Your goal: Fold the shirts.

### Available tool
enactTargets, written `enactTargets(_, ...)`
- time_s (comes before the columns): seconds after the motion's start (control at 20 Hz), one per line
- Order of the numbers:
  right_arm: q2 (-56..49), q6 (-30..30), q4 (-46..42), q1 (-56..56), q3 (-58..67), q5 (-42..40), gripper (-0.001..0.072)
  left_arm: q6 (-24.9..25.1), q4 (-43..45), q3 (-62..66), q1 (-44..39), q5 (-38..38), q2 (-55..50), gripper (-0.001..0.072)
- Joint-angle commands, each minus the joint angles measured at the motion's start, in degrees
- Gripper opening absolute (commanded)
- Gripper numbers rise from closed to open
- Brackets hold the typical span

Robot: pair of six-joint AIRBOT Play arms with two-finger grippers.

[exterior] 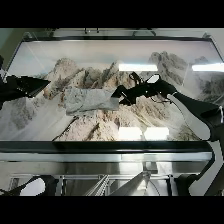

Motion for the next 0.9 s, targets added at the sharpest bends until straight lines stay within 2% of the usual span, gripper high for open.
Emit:
enactTargets(0.0, -1.27, -3.13, 4.83, 2.16, -0.04, -2.99, 0.0595, 0.13, 0.07, -0.02, -0.42, -0.04, 0.04, 0.0)
enactTargets(0.25, -1.31, -3.13, 5.97, 5.05, -0.04, -3.76, 0.0559, 0.11, 0.07, -0.02, -0.42, -0.28, 0.04, 0.0)
enactTargets(0.3, -1.31, -3.67, 7.13, 5.33, -0.04, -3.63, 0.0266, 0.11, 0.07, -0.02, -0.42, -0.42, 0.04, 0.0)
enactTargets(0.35, -1.27, -5.99, 9.38, 5.49, -0.04, -3.48, 0.0025, 0.09, 0.04, -0.02, -0.42, -0.79, 0.02, 0.0)
enactTargets(0.45, -0.83, -9.31, 14.14, 5.4, -0.04, -2.1, 0.0015, 0.09, 0.07, -0.02, -0.42, -1.7, 0.04, 0.0)
enactTargets(0.65, 5.73, -10.64, 14.14, 2.1, -0.04, 0.61, 0.0014, 0.07, 0.07, -0.02, -0.42, -2.32, 0.04, 0.0)
enactTargets(0.75, 12.76, -10.99, 12.76, -2.97, -0.04, 3.58, 0.0013, 0.09, 0.39, -0.02, -0.42, -2.34, 0.04, 0.0)
enactTargets(0.85, 21.03, -8.15, 7.48, -9.29, -0.07, 6.49, 0.0013, 0.09, 0.57, -0.04, -0.42, -2.62, 0.02, 0.0)
